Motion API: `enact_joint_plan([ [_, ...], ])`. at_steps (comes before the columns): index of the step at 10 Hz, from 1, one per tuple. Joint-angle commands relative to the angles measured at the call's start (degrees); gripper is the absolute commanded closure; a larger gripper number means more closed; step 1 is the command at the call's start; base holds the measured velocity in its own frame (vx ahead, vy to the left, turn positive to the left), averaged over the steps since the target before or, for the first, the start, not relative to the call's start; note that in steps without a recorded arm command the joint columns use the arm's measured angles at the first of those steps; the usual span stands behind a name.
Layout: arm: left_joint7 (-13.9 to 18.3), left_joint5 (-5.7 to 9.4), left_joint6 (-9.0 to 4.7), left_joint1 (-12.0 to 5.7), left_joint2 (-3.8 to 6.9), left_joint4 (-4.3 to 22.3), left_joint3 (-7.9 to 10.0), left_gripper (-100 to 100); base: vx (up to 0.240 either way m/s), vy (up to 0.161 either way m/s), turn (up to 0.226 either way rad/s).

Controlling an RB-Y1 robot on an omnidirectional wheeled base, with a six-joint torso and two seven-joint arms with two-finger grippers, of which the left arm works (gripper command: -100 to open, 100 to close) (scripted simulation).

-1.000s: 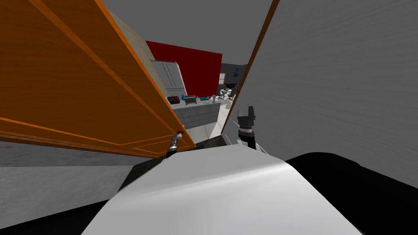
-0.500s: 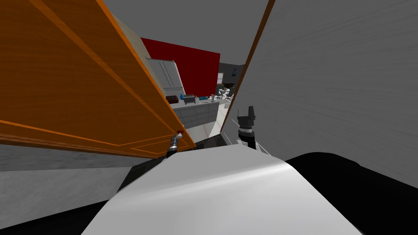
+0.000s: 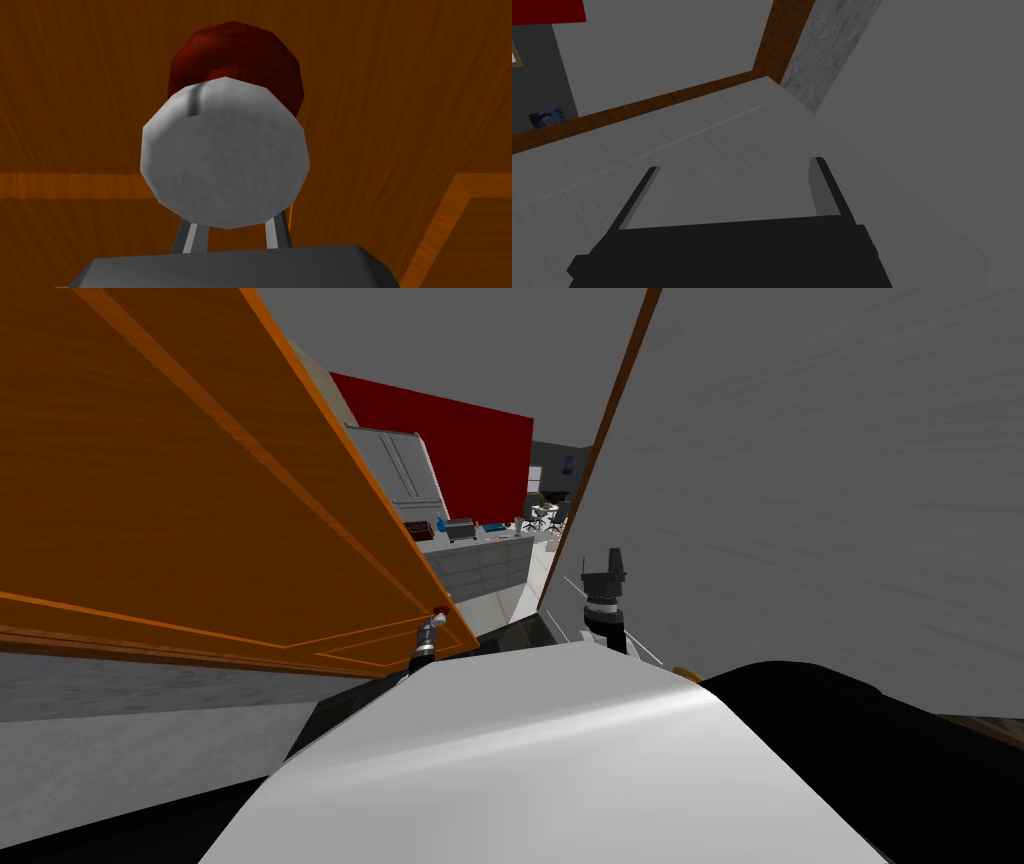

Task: Pull the door open

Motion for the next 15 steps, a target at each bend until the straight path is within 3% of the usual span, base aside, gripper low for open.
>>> enact_joint_plan([
  [1, 1.8, 0.16, -0.92, -0.84, -0.76, 0.5, -0.89, 100, -0.040, 0.012, -0.047],
  [2, 4.0, 1.13, -0.71, -1.01, -0.78, 0.5, -1.24, 100, -0.047, 0.023, -0.072],
  [3, 4.2, 1.13, -0.71, -1.01, -0.78, 0.5, -1.24, 100, -0.041, 0.016, -0.052],
  [5, 8.3, 3.07, -0.27, -1.34, -0.82, 0.6, -1.94, 100, -0.069, 0.025, -0.084],
  [7, 9.0, 3.07, -0.27, -1.34, -0.82, 1.5, -1.94, 100, -0.036, 0.013, -0.040],
  [10, 9.0, 3.07, -0.27, -1.34, -0.82, 0.6, -1.94, 100, -0.005, -0.005, 0.014],
  [11, 11.3, 4.02, -0.05, -1.50, -0.84, 0.6, -2.28, 100, -0.025, 0.013, -0.064],
  [12, 11.3, 4.02, -0.05, -1.50, -0.84, 0.6, -2.28, 100, -0.036, 0.021, -0.040],
  [14, 15.2, 5.90, 0.38, -1.83, -0.88, 0.6, -2.96, 100, -0.076, 0.027, -0.108],
  [15, 16.1, 5.90, 0.38, -1.83, -0.88, 0.6, -2.96, 100, -0.062, 0.021, -0.051],
])
